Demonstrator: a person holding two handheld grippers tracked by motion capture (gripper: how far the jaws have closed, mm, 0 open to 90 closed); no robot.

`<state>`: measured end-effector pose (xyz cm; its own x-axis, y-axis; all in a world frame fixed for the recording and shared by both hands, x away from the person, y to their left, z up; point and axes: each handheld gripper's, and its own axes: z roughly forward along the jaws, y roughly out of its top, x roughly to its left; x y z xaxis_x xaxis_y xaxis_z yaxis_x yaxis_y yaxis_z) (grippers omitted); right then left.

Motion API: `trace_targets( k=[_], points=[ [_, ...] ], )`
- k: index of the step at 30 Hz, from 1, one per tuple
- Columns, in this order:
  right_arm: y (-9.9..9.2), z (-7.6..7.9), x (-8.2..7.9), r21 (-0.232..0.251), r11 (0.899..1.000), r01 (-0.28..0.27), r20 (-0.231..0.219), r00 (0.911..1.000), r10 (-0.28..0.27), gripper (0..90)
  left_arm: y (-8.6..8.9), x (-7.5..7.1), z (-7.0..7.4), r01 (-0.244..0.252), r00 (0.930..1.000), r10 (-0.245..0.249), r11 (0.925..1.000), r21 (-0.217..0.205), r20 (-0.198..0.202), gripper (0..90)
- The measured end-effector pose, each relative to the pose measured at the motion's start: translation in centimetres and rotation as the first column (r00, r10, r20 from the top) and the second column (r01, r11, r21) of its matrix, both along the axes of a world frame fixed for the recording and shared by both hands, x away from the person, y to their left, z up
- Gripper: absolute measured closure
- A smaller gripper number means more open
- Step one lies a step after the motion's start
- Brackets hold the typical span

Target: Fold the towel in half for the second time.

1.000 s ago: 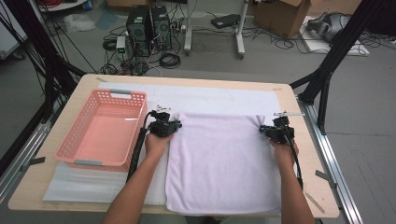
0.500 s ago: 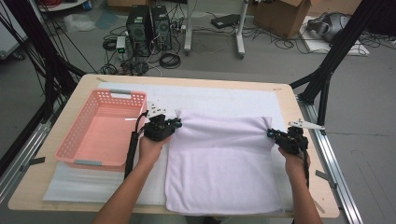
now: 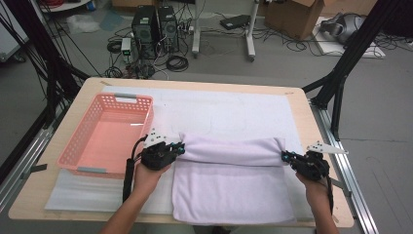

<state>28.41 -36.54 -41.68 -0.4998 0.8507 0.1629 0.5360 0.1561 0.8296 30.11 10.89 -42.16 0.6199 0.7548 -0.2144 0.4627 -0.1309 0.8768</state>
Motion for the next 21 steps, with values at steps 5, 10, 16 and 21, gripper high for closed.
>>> trace_targets(
  k=[5,10,16,21],
  points=[
    [0.3,-0.5,-0.7,-0.042,0.999,-0.034,-0.058,0.9978,0.032,78.7,0.2,-0.6,-0.7,-0.014,0.9998,0.013,0.9997,0.021,0.014,73.4],
    [-0.1,0.6,-0.3,-0.025,0.998,0.057,-0.006,0.9983,-0.058,54.0,0.2,0.8,0.5,-0.032,0.9992,0.032,0.9993,-0.019,0.022,45.6],
    [0.3,1.2,2.2,-0.04,0.995,0.096,-0.027,0.9948,-0.098,46.9,-0.2,4.0,0.7,-0.072,0.997,0.072,0.9973,0.015,-0.028,40.7],
    [1.4,0.8,5.8,-0.092,0.989,0.113,-0.117,0.9853,-0.124,44.9,-1.2,5.7,-1.0,-0.063,0.9889,0.071,0.9958,0.067,-0.131,40.9]
  ],
)
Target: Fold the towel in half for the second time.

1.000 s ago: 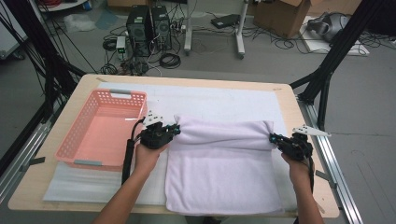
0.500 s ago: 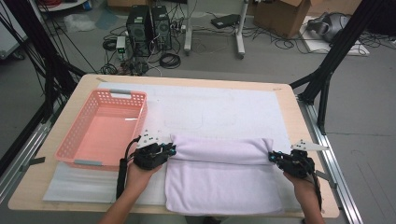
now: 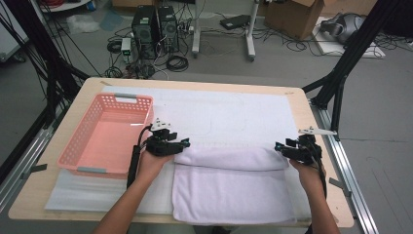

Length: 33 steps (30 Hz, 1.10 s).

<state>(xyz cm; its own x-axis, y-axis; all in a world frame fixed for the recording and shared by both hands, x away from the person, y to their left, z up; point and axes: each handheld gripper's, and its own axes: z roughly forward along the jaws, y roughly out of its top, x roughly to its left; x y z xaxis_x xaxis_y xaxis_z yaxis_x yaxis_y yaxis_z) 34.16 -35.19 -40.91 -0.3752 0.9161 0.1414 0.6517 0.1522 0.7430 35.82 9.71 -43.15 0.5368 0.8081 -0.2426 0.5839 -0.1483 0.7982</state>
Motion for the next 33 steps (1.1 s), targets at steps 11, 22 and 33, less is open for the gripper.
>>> trace_targets(
  k=[11,22,33],
  points=[
    [1.2,-2.3,1.6,-0.055,0.995,-0.078,-0.163,0.9842,0.068,78.6,-1.5,-0.6,-1.1,0.105,0.9944,-0.103,0.9917,0.075,-0.024,76.9],
    [0.2,-1.3,-0.7,0.012,0.997,-0.072,0.01,0.9973,0.072,80.2,-0.8,-1.6,0.9,0.06,0.9948,-0.056,0.9976,-0.035,0.085,81.9],
    [-0.5,0.0,-4.5,0.067,0.995,-0.079,0.136,0.9883,0.069,79.7,0.0,-4.9,2.5,0.098,0.9811,-0.084,0.9923,-0.076,0.174,81.8]
  ],
)
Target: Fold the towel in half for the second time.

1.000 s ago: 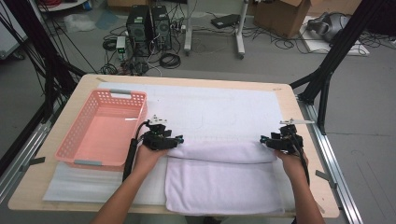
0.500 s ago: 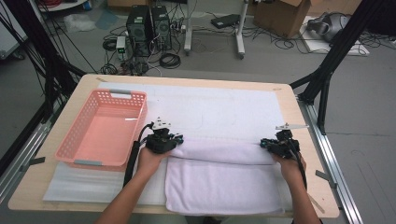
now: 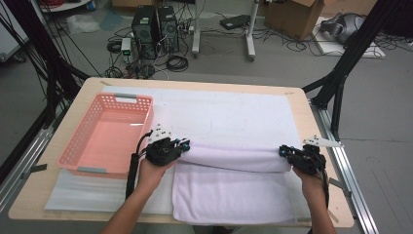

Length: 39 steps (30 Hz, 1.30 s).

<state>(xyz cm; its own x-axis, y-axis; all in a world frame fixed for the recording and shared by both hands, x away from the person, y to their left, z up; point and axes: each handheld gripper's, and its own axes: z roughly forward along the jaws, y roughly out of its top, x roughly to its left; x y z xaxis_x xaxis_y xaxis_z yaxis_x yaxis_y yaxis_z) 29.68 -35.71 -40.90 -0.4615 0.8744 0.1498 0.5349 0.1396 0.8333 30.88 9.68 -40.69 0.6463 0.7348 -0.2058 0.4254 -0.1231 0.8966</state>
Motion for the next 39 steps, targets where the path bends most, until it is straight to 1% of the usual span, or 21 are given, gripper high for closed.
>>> trace_targets(
  k=[3,4,7,11,13,16,18,22,23,25,26,28,30,32,33,34,35,36,37,38,39],
  points=[
    [0.0,0.1,-1.3,0.004,1.0,-0.014,0.033,0.9994,0.014,79.7,0.3,-1.3,-0.2,0.013,0.9999,-0.013,0.9999,-0.01,0.011,81.6],
    [0.0,0.1,-1.7,0.009,1.0,-0.015,0.037,0.9992,0.015,79.7,0.4,-1.8,-0.3,0.015,0.9998,-0.015,0.9999,-0.007,0.014,81.6],
    [0.0,-0.1,-2.8,0.009,1.0,-0.025,0.046,0.9986,0.024,79.3,0.6,-3.0,-0.7,0.025,0.9993,-0.026,0.9996,0.013,0.029,81.6],
    [0.0,-0.5,-4.3,0.01,0.999,-0.04,0.052,0.9979,0.04,78.7,0.7,-4.8,-1.4,0.024,0.9983,-0.024,0.9997,0.005,0.053,81.4],
    [-0.1,-0.7,-5.0,0.005,0.999,-0.051,0.066,0.9965,0.051,78.3,0.8,-5.6,-1.5,0.031,0.997,-0.032,0.9994,0.015,0.071,81.3],
    [-0.2,-0.8,-6.1,-0.002,0.998,-0.066,0.07,0.9954,0.066,77.9,0.9,-6.9,-1.7,0.041,0.9958,-0.043,0.9989,0.024,0.081,81.0],
    [-0.3,-0.9,-6.8,0.001,0.997,-0.076,0.072,0.9945,0.076,77.5,0.9,-7.6,-2.1,0.043,0.9969,-0.044,0.9988,0.025,0.064,80.5],
    [-0.3,-1.4,-7.7,-0.005,0.996,-0.091,0.059,0.994,0.091,77.2,0.8,-8.6,-2.9,0.032,0.999,-0.033,0.9993,0.019,0.029,78.1],
    [-0.3,-1.5,-7.9,-0.005,0.995,-0.096,0.053,0.994,0.096,77.3,0.8,-8.9,-3.0,0.027,0.9994,-0.027,0.9994,0.02,0.019,75.9],
    [-0.3,-1.7,-8.2,-0.01,0.995,-0.101,0.045,0.9939,0.101,77.1,1.1,-9.1,-3.0,0.006,1.0,-0.006,1.0,0.004,-0.001,63.9],
    [-0.4,-1.8,-8.4,-0.009,0.995,-0.104,0.04,0.9938,0.104,77.1,1.2,-9.2,-3.0,-0.006,1.0,0.006,1.0,-0.008,-0.005,60.1],
    [-0.5,-2.0,-8.6,-0.015,0.994,-0.11,0.024,0.9935,0.111,77.0,1.7,-9.4,-2.8,-0.028,0.9996,0.028,0.9992,-0.027,-0.002,56.1],
    [-0.6,-2.0,-8.7,-0.017,0.993,-0.115,0.014,0.9933,0.115,76.7,2.0,-9.6,-2.6,-0.043,0.999,0.043,0.9986,-0.03,0.009,54.4],
    [-0.7,-2.0,-8.8,-0.019,0.991,-0.135,0.007,0.9909,0.135,73.0,2.2,-9.7,-2.5,-0.045,0.9988,0.046,0.9986,-0.026,0.018,52.7],
    [-0.7,-1.9,-8.8,-0.017,0.989,-0.146,0.002,0.9893,0.146,69.7,2.1,-9.6,-2.5,-0.039,0.9989,0.04,0.9991,-0.016,0.023,51.1],
    [-0.7,-1.8,-8.9,-0.014,0.989,-0.15,0.008,0.9887,0.15,62.3,2.0,-9.6,-2.6,-0.031,0.9992,0.031,0.9995,-0.005,0.027,48.9],
    [-0.6,-1.6,-8.9,-0.004,0.991,-0.137,0.013,0.9904,0.137,53.6,1.7,-9.6,-2.7,-0.023,0.9993,0.023,0.9997,0.002,0.03,48.4],
    [-0.5,-1.4,-8.9,0.013,0.992,-0.125,0.017,0.992,0.125,47.7,1.5,-9.5,-2.7,-0.011,0.9995,0.011,0.9999,0.007,0.03,47.3],
    [-0.4,-1.3,-8.8,0.02,0.992,-0.126,0.023,0.9919,0.125,45.2,1.2,-9.3,-2.8,0.0,0.9996,0.0,0.9998,0.018,0.028,46.4],
    [-0.1,-1.3,-8.7,0.012,0.992,-0.127,0.028,0.9915,0.127,43.8,0.9,-9.2,-2.9,0.007,0.9996,-0.008,0.9996,0.029,0.028,46.2],
    [0.2,-1.4,-8.5,-0.008,0.991,-0.131,0.024,0.9911,0.131,43.7,0.8,-9.0,-3.0,0.012,0.9996,-0.013,0.9993,0.035,0.025,46.2]
  ],
)
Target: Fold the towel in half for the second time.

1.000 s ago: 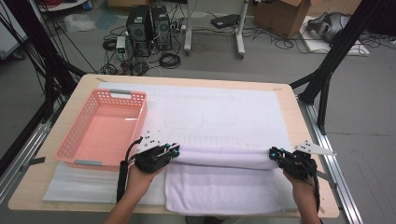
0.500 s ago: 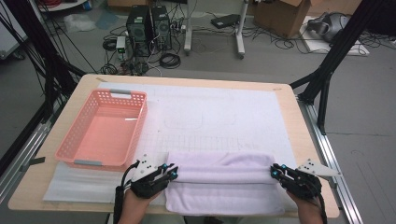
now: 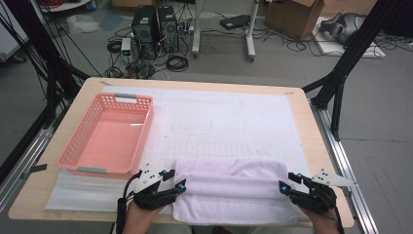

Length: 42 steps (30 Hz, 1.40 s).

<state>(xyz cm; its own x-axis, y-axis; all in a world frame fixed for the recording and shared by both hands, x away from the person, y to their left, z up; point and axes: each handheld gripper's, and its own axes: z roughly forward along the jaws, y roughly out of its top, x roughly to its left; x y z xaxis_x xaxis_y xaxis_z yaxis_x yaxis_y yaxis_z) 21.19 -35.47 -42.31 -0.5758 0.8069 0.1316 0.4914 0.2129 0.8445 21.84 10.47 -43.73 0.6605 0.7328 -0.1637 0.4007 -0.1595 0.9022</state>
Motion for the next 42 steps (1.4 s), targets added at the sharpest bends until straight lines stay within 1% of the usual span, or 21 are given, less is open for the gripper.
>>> trace_targets(
  k=[2,3,4,5,6,7,9,13,19,20,22,24,27,29,30,32,33,36,37,40,42],
  points=[
    [0.3,-0.5,0.4,-0.022,1.0,-0.006,-0.02,0.9998,0.005,44.4,-0.3,0.3,-0.3,0.005,0.9999,-0.005,1.0,0.008,-0.013,48.0],
    [0.4,-0.9,0.6,-0.029,1.0,-0.011,-0.038,0.9992,0.01,49.2,-0.3,0.3,-0.4,0.006,0.9999,-0.006,0.9998,0.017,-0.016,53.4],
    [0.5,-1.2,0.8,-0.034,0.999,-0.023,-0.057,0.9982,0.021,57.1,-0.4,0.2,-0.4,-0.007,0.9999,0.007,0.9988,0.048,-0.011,60.3],
    [0.5,-1.4,0.8,-0.035,0.998,-0.042,-0.07,0.9968,0.04,65.6,-0.4,0.0,-0.4,-0.021,0.9998,0.021,0.9973,0.071,-0.001,73.3],
    [0.5,-1.4,0.8,-0.027,0.998,-0.056,-0.08,0.9954,0.053,72.1,-0.4,-0.1,-0.3,-0.022,0.9998,0.022,0.9972,0.071,0.003,81.1],
    [0.5,-1.3,0.6,-0.022,0.998,-0.065,-0.083,0.9945,0.063,79.4,-0.4,-0.3,-0.3,-0.02,0.9998,0.02,0.9978,0.064,0.002,82.7],
    [0.4,-1.0,0.2,-0.025,0.996,-0.083,-0.072,0.9941,0.081,81.9,-0.3,-0.8,0.0,-0.007,0.9999,0.007,0.9985,0.053,0.008,83.4],
    [-0.2,-0.6,-0.9,-0.011,0.992,-0.125,-0.06,0.9904,0.124,82.3,0.5,-1.9,0.6,0.026,0.9995,-0.026,0.9996,0.008,0.016,83.0],
    [-0.4,-0.6,-2.5,-0.011,0.98,-0.198,-0.062,0.9785,0.196,80.5,1.2,-3.6,0.1,0.065,0.9978,-0.064,0.9977,0.019,-0.016,78.6],
    [-0.5,-0.7,-2.7,-0.013,0.979,-0.206,-0.074,0.9761,0.204,78.0,1.3,-3.6,0.1,0.064,0.9978,-0.063,0.9978,0.018,-0.02,74.6],
    [-0.8,-0.8,-2.9,-0.016,0.98,-0.199,-0.089,0.9763,0.197,69.0,1.6,-3.5,0.3,0.042,0.9986,-0.043,0.999,-0.011,-0.03,59.1],
    [-1.3,-0.5,-3.0,0.026,0.986,-0.165,-0.088,0.9821,0.167,63.9,2.0,-3.4,0.6,0.023,0.9997,-0.023,0.999,-0.038,-0.006,52.9],
    [-1.8,0.7,-2.9,0.142,0.982,-0.126,-0.007,0.9917,0.128,64.2,2.4,-2.9,0.8,-0.003,0.9999,0.004,0.9977,-0.067,0.009,46.9],
    [-1.6,1.2,-2.5,0.158,0.984,-0.086,0.032,0.9961,0.082,67.8,2.5,-2.6,0.8,-0.023,0.9996,0.024,0.9973,-0.07,0.014,46.2],
    [-1.2,1.2,-2.0,0.142,0.988,-0.062,0.029,0.9979,0.059,69.4,2.5,-2.5,0.8,-0.031,0.9994,0.032,0.9967,-0.076,0.013,46.2],
    [-0.1,0.8,-1.0,0.053,0.998,-0.029,0.003,0.9996,0.029,70.8,2.6,-2.2,0.7,-0.046,0.9988,0.047,0.9961,-0.076,0.014,46.2],
    [0.5,0.3,-0.6,0.013,0.999,-0.038,-0.02,0.9991,0.038,70.6,2.6,-2.2,0.6,-0.051,0.9986,0.052,0.9958,-0.076,0.009,46.0],
    [2.0,-1.1,-0.1,-0.058,0.993,-0.104,-0.072,0.9924,0.1,67.4,2.8,-1.9,0.3,-0.063,0.998,0.063,0.9962,-0.061,0.001,45.1],
    [2.2,-1.5,0.0,-0.083,0.988,-0.133,-0.107,0.9865,0.124,67.1,2.9,-1.9,0.3,-0.066,0.9978,0.066,0.996,-0.061,-0.001,44.6],
    [1.9,-1.8,-0.4,-0.125,0.982,-0.144,-0.119,0.9844,0.129,67.7,3.1,-1.6,0.2,-0.081,0.9967,0.08,0.9949,-0.061,-0.012,42.3],
    [1.3,-1.4,-0.7,-0.184,0.975,-0.125,-0.115,0.9878,0.105,68.4,3.1,-1.5,0.2,-0.087,0.9962,0.086,0.9944,-0.06,-0.01,41.7]
  ],
)
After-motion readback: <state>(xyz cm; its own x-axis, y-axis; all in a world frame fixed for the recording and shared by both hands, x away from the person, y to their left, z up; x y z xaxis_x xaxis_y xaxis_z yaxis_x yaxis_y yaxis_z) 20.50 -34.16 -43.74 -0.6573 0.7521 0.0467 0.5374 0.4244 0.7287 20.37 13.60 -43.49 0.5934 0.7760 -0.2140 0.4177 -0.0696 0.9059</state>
